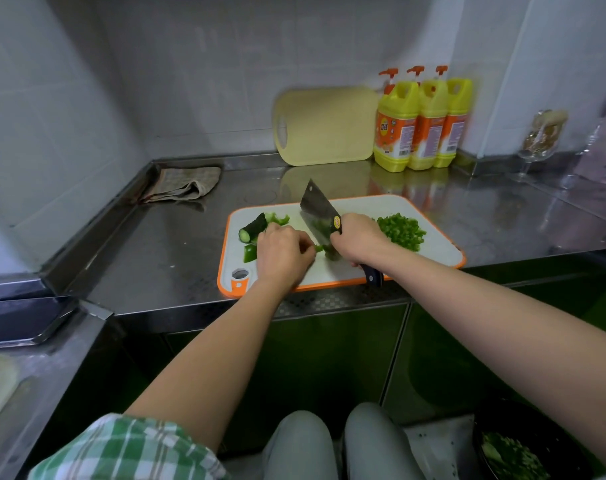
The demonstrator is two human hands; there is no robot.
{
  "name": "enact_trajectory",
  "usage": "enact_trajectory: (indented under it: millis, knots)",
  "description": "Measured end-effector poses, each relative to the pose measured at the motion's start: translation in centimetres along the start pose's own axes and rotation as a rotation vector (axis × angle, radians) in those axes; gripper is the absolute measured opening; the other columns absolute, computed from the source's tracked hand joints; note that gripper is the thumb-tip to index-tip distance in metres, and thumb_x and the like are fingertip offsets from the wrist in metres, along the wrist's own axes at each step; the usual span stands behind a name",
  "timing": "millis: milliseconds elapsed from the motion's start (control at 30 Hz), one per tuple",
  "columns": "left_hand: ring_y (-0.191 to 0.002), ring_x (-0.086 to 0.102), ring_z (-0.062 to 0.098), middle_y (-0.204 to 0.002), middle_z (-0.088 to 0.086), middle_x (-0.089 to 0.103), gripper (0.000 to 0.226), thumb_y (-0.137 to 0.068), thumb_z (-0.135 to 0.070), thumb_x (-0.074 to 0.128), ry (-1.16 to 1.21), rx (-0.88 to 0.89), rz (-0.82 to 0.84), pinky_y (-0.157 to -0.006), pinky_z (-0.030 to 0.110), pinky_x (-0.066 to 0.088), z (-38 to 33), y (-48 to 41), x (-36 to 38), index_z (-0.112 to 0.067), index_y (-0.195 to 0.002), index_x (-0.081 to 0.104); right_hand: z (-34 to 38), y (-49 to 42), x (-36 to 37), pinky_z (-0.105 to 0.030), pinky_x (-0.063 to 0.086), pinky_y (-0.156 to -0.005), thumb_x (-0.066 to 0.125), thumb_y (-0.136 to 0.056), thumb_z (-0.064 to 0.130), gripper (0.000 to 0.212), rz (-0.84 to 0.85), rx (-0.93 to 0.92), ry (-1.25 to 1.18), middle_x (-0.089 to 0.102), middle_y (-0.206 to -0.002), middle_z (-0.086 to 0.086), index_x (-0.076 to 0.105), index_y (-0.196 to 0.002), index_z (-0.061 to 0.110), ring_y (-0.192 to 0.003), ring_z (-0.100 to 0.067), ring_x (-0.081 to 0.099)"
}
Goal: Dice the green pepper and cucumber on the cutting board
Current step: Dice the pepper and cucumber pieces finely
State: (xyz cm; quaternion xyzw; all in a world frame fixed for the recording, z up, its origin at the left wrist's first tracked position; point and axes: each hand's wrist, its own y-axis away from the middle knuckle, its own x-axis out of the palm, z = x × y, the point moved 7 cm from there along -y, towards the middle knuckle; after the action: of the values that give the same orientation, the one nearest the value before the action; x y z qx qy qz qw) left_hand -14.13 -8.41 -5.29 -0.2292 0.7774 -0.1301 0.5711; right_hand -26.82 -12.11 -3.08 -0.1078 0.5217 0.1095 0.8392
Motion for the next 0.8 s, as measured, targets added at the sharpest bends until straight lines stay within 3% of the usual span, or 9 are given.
enact_trajectory:
  millis: [233, 367, 633, 800]
  knots:
    - [-0.102, 0.046, 0.024, -0.089, -0.002, 0.070, 0.025, -0.083, -0.044, 0.066, -0.005, 0.010, -0.001, -0.081, 0.036, 0.036, 0.7, 0.2, -0.1, -0.027, -0.100, 0.075, 0.3, 0.3, -0.6, -0.025, 0.040, -0.045, 0.042, -0.094, 0.014, 0.022, 0.021, -0.034, -0.057, 0.053, -0.062, -0.007, 0.044, -0.073, 0.011, -0.043, -0.021, 0.055]
    - [-0.096, 0.044, 0.022, -0.084, -0.004, 0.069, 0.018, -0.085, -0.039, 0.065, 0.007, 0.005, 0.006, -0.077, 0.033, 0.033, 0.9, 0.3, -0.4, -0.029, -0.095, 0.076, 0.9, 0.5, -1.3, -0.024, 0.041, -0.046, 0.042, -0.095, 0.015, 0.016, 0.076, -0.046, -0.011, 0.057, -0.060, -0.009, 0.048, -0.082, 0.008, -0.044, -0.020, 0.056]
    - [-0.095, 0.045, 0.024, -0.086, 0.000, 0.067, 0.014, -0.086, -0.035, 0.066, 0.015, 0.012, 0.013, -0.073, 0.033, 0.030, 0.6, 0.0, -0.1, -0.029, -0.092, 0.077, 1.1, 0.4, 0.0, -0.024, 0.041, -0.043, 0.042, -0.094, 0.008, 0.019, 0.138, -0.008, 0.029, 0.052, -0.059, -0.011, 0.045, -0.076, 0.006, -0.040, -0.021, 0.053]
    - [-0.098, 0.047, 0.025, -0.088, 0.001, 0.069, 0.014, -0.087, -0.036, 0.067, 0.032, 0.017, -0.003, -0.074, 0.033, 0.032, 0.5, -0.2, 0.1, -0.027, -0.091, 0.077, 0.7, -0.2, 0.2, -0.026, 0.044, -0.045, 0.043, -0.092, 0.010, 0.020, 0.053, -0.014, 0.020, 0.054, -0.063, -0.009, 0.047, -0.073, 0.009, -0.043, -0.022, 0.057]
